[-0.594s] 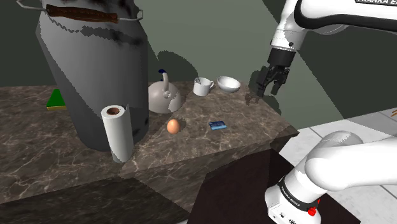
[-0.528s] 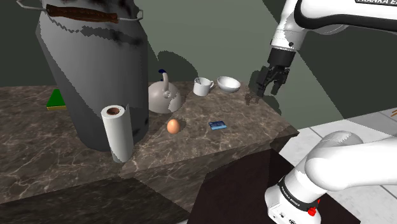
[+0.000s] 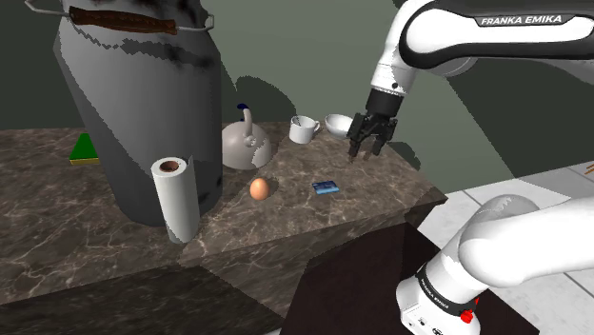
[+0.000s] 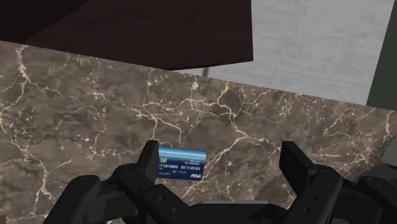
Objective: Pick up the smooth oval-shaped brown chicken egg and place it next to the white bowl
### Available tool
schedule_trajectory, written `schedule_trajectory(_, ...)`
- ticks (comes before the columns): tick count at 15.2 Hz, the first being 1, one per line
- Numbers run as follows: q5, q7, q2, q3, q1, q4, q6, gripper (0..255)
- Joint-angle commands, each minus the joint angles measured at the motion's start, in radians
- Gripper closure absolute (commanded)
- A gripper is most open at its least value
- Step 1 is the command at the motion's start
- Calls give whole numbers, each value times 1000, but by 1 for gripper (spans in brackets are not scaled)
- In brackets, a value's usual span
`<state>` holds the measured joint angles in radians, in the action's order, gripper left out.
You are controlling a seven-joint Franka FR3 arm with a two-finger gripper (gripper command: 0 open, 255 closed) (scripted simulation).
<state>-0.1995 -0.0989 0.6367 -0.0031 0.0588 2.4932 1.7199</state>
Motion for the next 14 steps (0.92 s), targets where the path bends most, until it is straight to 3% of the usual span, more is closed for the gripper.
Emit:
schedule_trajectory(1, -36, -9, -50, 14, 15, 12, 77, 0)
schedule_trajectory(14, -269, -31, -441, 108, 124, -78, 479, 0)
